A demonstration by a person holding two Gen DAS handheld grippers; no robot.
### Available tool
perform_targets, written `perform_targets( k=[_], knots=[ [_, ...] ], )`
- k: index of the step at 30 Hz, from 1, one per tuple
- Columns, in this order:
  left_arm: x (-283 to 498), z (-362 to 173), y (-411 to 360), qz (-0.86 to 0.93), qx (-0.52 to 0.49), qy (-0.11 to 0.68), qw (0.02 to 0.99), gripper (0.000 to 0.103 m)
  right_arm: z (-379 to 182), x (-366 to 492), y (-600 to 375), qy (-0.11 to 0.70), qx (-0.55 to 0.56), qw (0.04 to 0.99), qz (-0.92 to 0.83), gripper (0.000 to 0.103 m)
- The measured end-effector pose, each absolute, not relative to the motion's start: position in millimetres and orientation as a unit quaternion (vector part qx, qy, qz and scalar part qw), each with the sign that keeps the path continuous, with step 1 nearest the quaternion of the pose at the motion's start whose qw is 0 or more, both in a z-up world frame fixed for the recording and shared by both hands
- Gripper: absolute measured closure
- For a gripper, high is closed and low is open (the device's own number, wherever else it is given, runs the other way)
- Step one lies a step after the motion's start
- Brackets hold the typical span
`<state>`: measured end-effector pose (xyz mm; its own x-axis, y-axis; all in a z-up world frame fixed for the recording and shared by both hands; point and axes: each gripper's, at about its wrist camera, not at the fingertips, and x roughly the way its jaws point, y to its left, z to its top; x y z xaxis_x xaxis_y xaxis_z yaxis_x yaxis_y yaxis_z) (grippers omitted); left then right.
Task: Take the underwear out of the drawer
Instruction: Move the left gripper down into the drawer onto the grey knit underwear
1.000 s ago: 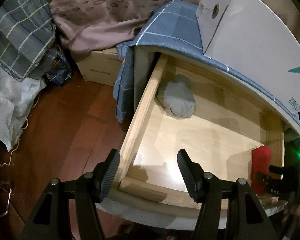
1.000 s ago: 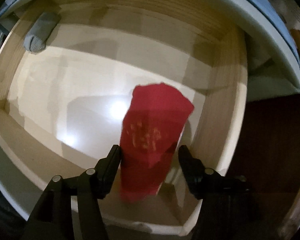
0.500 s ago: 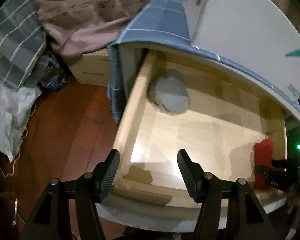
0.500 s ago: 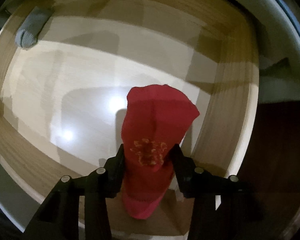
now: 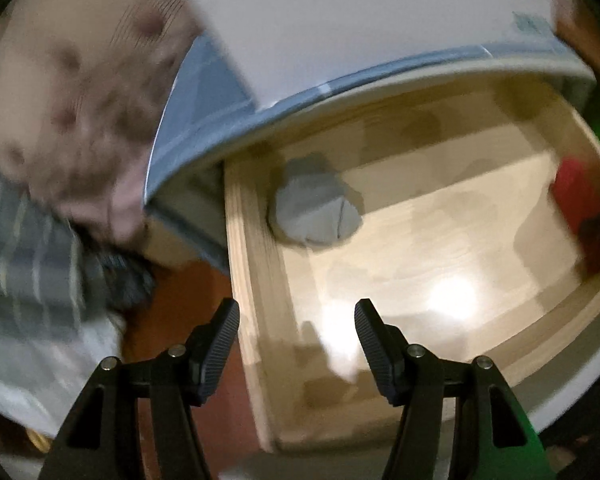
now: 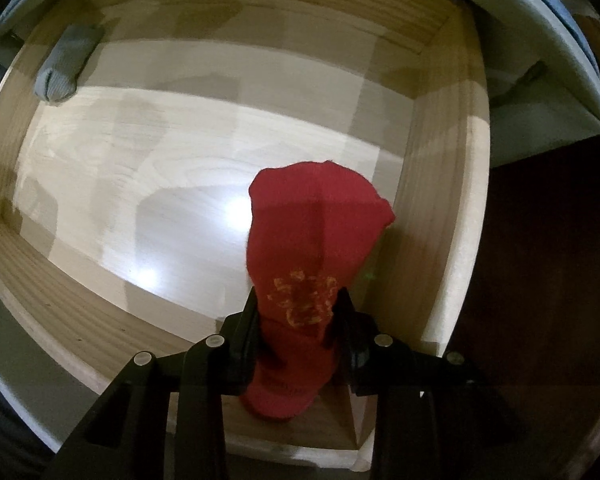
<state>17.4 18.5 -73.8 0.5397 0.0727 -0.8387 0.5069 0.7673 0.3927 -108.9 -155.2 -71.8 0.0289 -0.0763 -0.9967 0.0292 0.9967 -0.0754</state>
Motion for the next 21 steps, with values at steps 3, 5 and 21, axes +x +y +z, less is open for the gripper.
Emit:
perform_targets(
  k=[3,5,21],
  knots=[
    [15.0,-80.0,6.8,-0.140,0.376,0.417,0.815,0.042,-71.7,-109.2,-157.4,0.695,-0.018,0.718,-0.036,0.072],
    [15.4,-82.7,0.5,-0.146,0.412,0.389,0.811,0.042,-63.5,-109.1,-165.1,0.694,-0.015,0.719,-0.035,0.072],
    [12.9,-144.1,-22.9,-0.197,0.621,0.259,0.714,0.042,-80.2,-74.3,-168.5,0.695,-0.013,0.718,-0.038,0.072]
  ],
)
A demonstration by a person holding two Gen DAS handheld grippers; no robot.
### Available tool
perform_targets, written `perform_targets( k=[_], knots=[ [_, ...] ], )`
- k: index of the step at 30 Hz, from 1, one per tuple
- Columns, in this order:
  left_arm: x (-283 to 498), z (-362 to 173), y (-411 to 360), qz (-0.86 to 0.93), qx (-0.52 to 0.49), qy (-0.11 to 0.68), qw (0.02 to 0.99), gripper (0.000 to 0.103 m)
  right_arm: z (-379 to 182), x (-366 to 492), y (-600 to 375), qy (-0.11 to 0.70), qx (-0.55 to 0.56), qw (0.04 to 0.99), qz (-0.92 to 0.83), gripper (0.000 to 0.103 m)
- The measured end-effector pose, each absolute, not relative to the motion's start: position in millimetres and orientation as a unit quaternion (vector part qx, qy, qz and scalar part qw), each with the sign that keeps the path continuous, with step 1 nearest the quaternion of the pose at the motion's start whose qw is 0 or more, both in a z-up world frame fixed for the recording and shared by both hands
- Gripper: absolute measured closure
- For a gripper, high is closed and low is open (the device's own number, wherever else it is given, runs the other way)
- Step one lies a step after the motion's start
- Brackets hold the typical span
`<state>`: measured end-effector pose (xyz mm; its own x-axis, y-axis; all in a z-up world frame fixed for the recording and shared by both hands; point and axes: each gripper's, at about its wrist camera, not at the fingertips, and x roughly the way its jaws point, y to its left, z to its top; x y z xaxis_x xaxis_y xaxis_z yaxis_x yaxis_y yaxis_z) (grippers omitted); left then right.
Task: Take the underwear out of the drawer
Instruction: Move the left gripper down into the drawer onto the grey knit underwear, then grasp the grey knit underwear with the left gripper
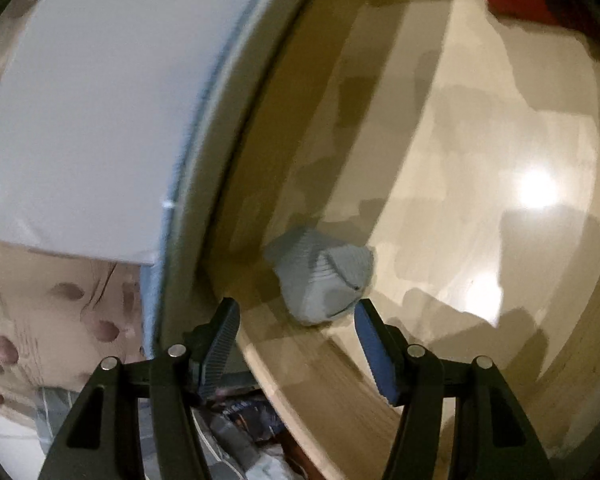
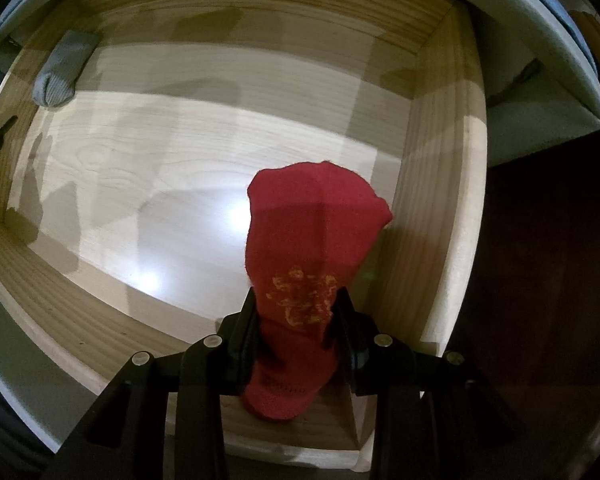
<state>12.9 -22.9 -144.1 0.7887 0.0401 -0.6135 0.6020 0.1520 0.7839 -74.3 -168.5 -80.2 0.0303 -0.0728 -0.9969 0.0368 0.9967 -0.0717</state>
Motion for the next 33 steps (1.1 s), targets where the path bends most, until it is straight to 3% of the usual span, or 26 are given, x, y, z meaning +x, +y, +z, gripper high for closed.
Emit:
perform_targets(
  k=[19,20,21,23,30,33],
  knots=[
    [36.1,-181.6,-42.6,-0.227,0.669,0.253,0.661,0.042,-81.4,-60.5,-179.5,0.694,-0.008,0.719,-0.037,0.072],
    [35.4,-183.7,-43.6,-0.231,0.669,0.256,0.659,0.046,-81.6,-60.3,-179.4,0.694,-0.008,0.719,-0.037,0.072],
    [34.9,-185.1,-44.7,-0.235,0.668,0.256,0.658,0.056,-81.6,-60.1,-179.5,0.694,-0.008,0.719,-0.037,0.072],
    [37.2,-186.7,-46.9,-0.237,0.664,0.267,0.656,0.064,-81.6,-60.0,-179.4,0.693,-0.008,0.720,-0.037,0.072],
    [44.8,-177.7,-50.3,-0.247,0.640,0.294,0.665,0.080,-92.6,-52.4,-189.8,0.692,-0.005,0.721,-0.034,0.072],
    [44.5,-173.9,-48.5,-0.251,0.633,0.307,0.665,0.081,-93.5,-52.8,-192.0,0.691,-0.004,0.722,-0.034,0.072]
  ],
)
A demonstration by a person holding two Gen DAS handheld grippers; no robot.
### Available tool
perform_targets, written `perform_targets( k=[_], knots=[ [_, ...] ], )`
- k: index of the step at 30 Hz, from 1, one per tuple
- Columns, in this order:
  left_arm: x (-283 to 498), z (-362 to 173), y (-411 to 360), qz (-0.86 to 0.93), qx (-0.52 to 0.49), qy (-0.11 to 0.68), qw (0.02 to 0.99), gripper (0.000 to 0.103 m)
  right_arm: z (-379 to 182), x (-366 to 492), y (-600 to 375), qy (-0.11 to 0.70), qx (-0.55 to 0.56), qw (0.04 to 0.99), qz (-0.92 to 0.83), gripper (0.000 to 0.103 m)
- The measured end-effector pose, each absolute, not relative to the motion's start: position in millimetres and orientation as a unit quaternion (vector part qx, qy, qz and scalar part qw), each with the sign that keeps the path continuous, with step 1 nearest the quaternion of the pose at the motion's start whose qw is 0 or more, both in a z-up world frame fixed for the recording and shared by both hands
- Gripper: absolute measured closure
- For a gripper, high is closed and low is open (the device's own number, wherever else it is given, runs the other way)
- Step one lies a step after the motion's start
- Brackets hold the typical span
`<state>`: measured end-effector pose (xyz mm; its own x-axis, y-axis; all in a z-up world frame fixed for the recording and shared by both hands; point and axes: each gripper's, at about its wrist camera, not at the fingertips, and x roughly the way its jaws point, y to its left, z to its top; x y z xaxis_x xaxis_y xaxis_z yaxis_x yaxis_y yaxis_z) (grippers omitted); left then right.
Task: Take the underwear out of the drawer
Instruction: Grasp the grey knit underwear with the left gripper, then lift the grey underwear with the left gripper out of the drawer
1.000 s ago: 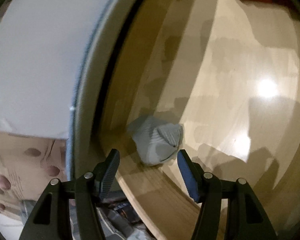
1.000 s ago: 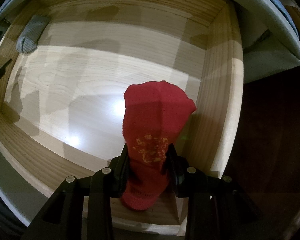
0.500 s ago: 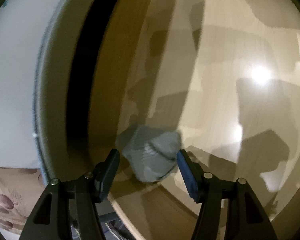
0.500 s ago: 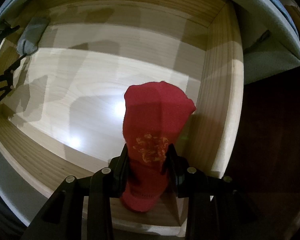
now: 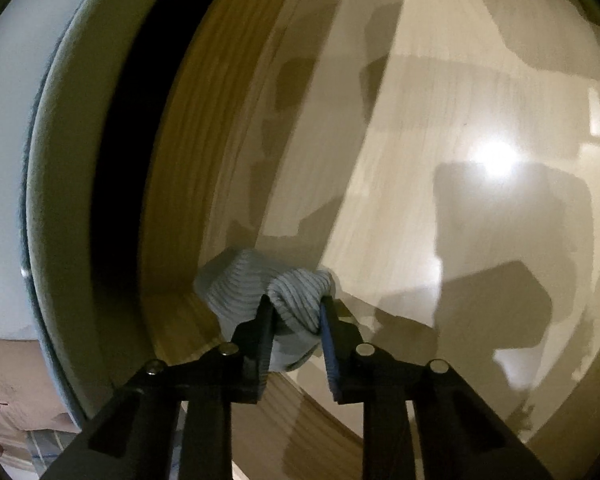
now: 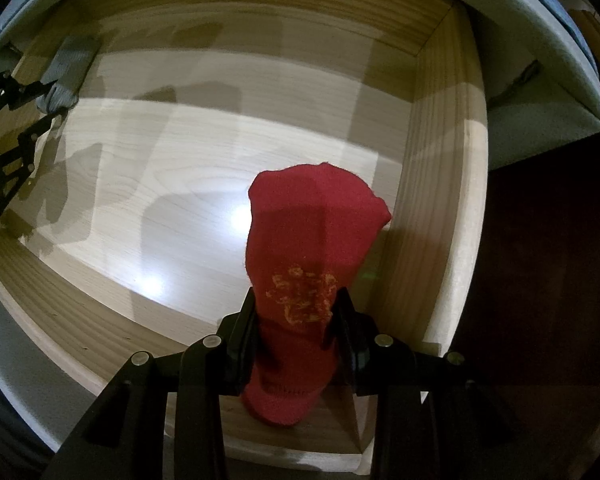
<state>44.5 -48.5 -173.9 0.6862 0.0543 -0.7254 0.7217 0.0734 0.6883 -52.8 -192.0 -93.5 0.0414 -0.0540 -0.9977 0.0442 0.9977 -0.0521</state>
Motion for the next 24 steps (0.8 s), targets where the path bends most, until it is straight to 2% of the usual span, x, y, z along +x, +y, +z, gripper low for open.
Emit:
perform_targets(
  k=[16,24],
  knots=[
    [41.2,-125.0,-57.1,-0.305,0.552,0.411,0.658,0.082,-99.7,-55.2,-206.5,0.689,0.003,0.724,-0.029,0.071],
    [39.8,-105.2,-56.9,-0.340,0.446,0.506,0.655,0.082,-99.0,-55.3,-207.1,0.688,0.009,0.725,-0.029,0.071]
  ],
)
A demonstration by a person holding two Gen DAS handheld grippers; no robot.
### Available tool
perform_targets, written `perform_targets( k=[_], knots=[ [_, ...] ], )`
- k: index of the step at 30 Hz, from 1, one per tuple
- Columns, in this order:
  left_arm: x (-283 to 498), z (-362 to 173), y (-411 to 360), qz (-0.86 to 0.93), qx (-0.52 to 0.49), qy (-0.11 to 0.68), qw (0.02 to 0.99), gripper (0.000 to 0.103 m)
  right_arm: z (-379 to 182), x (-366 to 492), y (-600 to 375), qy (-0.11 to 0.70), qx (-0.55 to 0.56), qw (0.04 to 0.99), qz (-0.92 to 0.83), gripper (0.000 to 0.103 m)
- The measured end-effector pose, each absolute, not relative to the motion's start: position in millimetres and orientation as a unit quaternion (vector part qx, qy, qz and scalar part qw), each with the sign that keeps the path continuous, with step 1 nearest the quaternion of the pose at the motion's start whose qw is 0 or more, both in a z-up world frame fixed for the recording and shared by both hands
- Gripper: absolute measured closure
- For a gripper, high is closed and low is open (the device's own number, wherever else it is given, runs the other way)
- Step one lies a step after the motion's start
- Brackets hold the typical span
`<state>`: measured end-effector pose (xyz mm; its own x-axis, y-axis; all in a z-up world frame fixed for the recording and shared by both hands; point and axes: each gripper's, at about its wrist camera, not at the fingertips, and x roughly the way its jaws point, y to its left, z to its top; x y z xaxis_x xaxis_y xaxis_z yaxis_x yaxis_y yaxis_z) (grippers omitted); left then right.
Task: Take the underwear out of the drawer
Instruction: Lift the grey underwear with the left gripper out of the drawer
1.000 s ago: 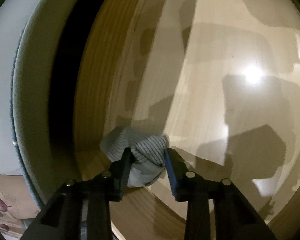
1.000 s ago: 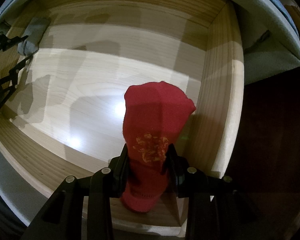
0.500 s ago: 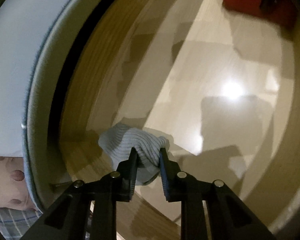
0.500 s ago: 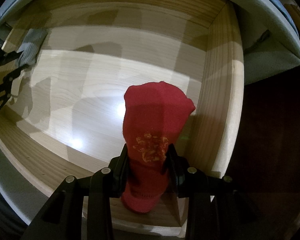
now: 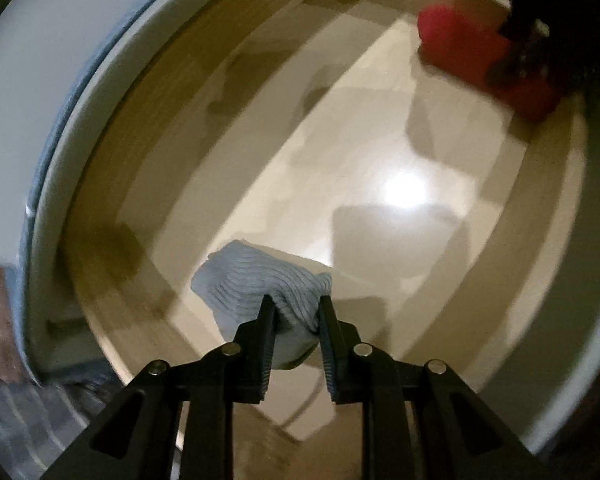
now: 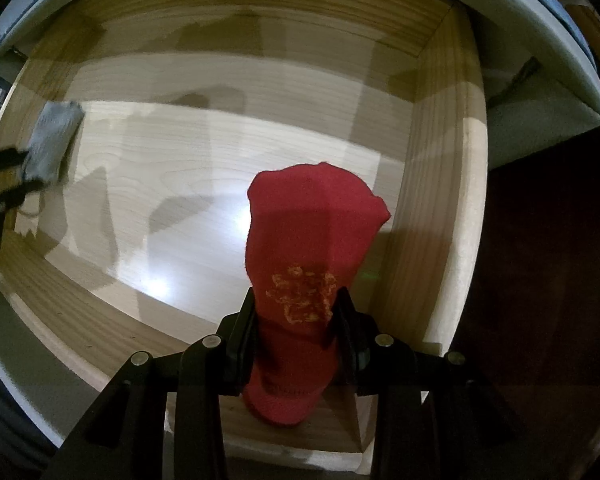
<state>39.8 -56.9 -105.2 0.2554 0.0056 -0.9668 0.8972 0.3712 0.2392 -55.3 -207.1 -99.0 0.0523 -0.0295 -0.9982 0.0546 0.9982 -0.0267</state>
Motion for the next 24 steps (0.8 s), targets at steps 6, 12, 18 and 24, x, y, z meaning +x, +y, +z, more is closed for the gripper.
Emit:
perform_targets(
  k=[6,12,18,24],
  knots=[
    [38.7,-90.5,-51.0,-0.355,0.355,0.558,0.661,0.083,-97.4,-59.5,-209.4,0.684,0.018,0.729,-0.026,0.071],
    [39.3,-84.1,-28.7,-0.337,0.292,0.598,0.667,0.083,-97.9,-59.8,-210.1,0.684,0.016,0.729,-0.026,0.071],
    [39.8,-89.7,-21.9,-0.309,0.241,0.628,0.672,0.077,-96.5,-58.9,-208.2,0.683,0.015,0.730,-0.026,0.071],
    [43.8,-85.3,-3.6,-0.297,0.148,0.667,0.667,0.048,-95.4,-59.5,-205.1,0.685,0.011,0.728,-0.029,0.071]
  ],
)
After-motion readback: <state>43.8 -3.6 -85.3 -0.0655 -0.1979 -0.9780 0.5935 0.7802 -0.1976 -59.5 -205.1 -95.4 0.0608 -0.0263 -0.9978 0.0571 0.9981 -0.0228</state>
